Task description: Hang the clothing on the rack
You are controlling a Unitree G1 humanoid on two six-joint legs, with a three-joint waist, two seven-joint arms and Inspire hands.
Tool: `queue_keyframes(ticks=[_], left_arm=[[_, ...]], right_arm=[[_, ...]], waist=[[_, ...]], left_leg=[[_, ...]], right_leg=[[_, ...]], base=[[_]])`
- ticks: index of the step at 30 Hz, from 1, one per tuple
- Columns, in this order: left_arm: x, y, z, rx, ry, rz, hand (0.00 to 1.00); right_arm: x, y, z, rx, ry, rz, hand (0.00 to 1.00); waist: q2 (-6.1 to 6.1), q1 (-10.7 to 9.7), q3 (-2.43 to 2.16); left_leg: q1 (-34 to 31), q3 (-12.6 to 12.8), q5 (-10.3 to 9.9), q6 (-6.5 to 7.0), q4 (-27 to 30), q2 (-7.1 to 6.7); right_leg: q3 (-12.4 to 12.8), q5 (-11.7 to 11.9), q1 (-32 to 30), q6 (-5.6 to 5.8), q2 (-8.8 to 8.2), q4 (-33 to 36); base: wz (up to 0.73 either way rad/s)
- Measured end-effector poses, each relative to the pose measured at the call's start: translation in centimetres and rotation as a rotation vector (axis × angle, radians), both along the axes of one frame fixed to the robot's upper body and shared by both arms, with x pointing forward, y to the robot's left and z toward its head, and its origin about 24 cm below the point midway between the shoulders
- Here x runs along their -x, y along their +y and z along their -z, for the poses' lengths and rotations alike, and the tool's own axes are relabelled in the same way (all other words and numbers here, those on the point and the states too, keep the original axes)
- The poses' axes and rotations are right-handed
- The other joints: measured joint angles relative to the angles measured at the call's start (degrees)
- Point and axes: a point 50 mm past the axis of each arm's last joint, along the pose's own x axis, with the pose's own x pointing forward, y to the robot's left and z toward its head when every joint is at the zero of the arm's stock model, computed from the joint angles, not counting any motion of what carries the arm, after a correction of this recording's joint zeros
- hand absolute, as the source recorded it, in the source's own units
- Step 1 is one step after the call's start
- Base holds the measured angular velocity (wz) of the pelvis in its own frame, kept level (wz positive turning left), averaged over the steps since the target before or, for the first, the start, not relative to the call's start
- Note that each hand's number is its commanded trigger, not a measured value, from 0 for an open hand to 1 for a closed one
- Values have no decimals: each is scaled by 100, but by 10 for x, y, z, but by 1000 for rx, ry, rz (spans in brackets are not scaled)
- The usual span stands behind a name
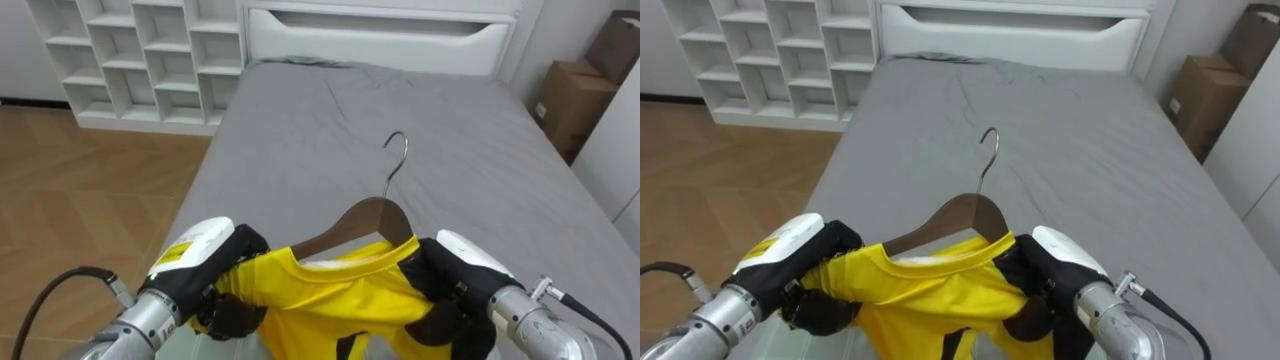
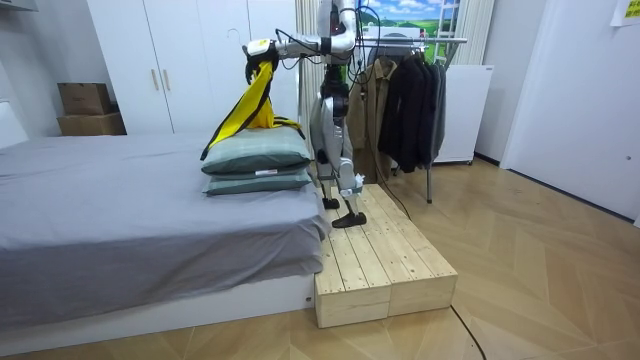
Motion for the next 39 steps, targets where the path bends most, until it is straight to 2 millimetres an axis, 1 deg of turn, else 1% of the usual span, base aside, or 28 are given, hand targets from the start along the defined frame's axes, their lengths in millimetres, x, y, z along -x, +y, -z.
queue_keyframes(ticks=[1,2,3,16,24,34,35,36,37,38,39], left_arm=[[0,0,0,0,0,0,100],[0,0,0,-1,0,0,100],[0,0,0,-1,0,0,100],[-1,2,-1,14,-14,-29,100],[-1,1,-1,20,-14,-30,100],[-1,1,-1,20,-15,-30,100],[-1,1,-1,20,-15,-30,97],[-1,1,-1,21,-15,-30,69],[-1,1,-1,21,-15,-30,23],[-1,1,-1,21,-15,-30,0],[-1,1,-1,20,-15,-30,0]], right_arm=[[0,0,0,0,0,0,86],[0,0,0,-1,0,0,90],[0,0,0,-1,0,0,100],[-1,-4,-2,-31,-8,30,100],[-1,-5,-2,-33,-9,34,100],[-1,-5,-2,-34,-9,34,100],[-1,-5,-2,-34,-9,34,100],[-1,-5,-2,-33,-9,34,100],[-1,-5,-2,-34,-9,34,100],[-1,-5,-2,-34,-9,34,100],[-1,-5,-2,-34,-9,34,100]], waist=[[1,0,0],[3,0,-2],[6,0,-3],[34,0,-20],[97,-4,-59],[108,-4,-57],[110,-4,-55],[112,-4,-55],[113,-4,-54],[114,-4,-53],[115,-5,-53]], left_leg=[[-3,-7,0,0,2,0],[-8,-24,0,0,7,0],[-11,-48,0,0,9,0],[-9,-56,0,0,17,2],[-7,-56,0,0,18,2],[-7,-56,0,0,17,1],[-7,-56,0,0,17,2],[-7,-56,0,0,17,1],[-7,-56,0,0,17,2],[-7,-56,0,0,17,2],[-7,-57,0,0,17,2]], right_leg=[[-4,0,0,0,0,-1],[-15,0,1,0,-2,0],[-22,0,2,0,-3,0],[-30,2,7,-3,-2,9],[-31,4,12,-7,-5,11],[-31,4,14,-7,-6,10],[-30,4,14,-7,-6,9],[-31,4,14,-7,-6,9],[-31,4,14,-7,-6,9],[-31,4,14,-7,-5,8],[-31,4,13,-7,-5,9]], base=[[5],[4],[4],[0],[0],[0],[0],[0],[0],[0],[0]])
